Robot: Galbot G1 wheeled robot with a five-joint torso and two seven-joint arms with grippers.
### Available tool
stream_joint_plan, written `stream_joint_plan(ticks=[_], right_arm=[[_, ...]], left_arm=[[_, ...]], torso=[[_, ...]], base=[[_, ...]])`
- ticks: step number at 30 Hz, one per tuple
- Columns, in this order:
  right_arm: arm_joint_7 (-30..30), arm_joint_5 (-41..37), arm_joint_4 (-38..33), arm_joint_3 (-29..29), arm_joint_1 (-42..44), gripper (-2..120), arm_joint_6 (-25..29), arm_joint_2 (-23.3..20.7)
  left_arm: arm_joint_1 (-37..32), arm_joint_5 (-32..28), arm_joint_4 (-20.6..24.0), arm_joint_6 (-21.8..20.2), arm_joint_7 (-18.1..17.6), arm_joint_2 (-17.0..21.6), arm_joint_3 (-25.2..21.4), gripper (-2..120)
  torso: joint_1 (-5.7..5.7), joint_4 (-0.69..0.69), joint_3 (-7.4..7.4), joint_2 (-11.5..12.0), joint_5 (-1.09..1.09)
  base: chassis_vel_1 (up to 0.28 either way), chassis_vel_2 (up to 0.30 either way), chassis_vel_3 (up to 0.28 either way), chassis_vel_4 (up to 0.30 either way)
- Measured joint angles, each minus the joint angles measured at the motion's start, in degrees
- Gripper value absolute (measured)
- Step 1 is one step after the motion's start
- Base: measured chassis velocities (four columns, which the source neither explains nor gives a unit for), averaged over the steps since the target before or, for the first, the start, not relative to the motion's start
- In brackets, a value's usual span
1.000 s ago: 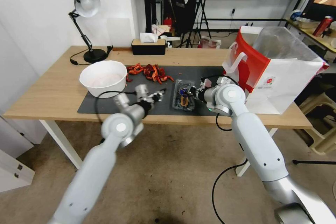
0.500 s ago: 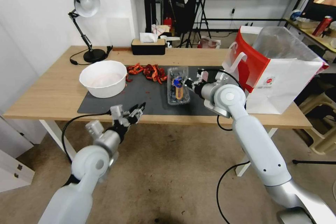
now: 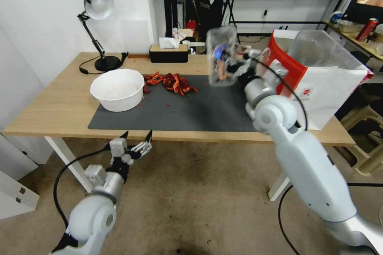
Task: Close the takeout container lid, then place the container into the takeout bag.
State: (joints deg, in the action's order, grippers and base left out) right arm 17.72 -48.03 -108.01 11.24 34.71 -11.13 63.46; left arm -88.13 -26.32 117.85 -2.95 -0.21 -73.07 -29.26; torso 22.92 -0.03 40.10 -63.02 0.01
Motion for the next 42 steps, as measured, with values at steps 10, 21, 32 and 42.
stream_joint_plan(ticks=[10, 21, 32, 42], right_arm=[[4.7, 1.4, 2.2, 4.1, -3.3, 0, 3.7, -4.6], [9.9, 10.0, 6.3, 7.3, -2.9, 0, 4.1, -8.9], [12.7, 10.3, 4.6, 10.2, 1.2, 5, 1.2, -9.4], [14.1, 10.4, 3.3, 10.6, 4.0, 43, 0.5, -8.1]], left_arm=[[-4.0, 2.5, -1.8, 5.4, 0.7, -2.0, -0.6, 100], [-4.6, 3.3, -2.4, 6.7, 1.3, -2.6, -0.5, 100], [-4.5, 3.5, -2.4, 7.2, 1.9, -2.8, -0.6, 100], [-5.0, 5.7, -2.6, 8.9, 2.6, -3.4, -1.1, 100]], torso=[[0.0, 0.03, 0.0, 0.0, 0.01], [0.0, 0.04, 0.0, 0.0, 0.0], [0.0, 0.03, 0.0, 0.0, -0.01], [0.0, 0.03, 0.0, 0.0, -0.01]], base=[[0.0, 0.0, 0.0, 0.0], [0.0, 0.0, 0.0, 0.0], [0.0, 0.0, 0.0, 0.0], [0.0, 0.0, 0.0, 0.0]])
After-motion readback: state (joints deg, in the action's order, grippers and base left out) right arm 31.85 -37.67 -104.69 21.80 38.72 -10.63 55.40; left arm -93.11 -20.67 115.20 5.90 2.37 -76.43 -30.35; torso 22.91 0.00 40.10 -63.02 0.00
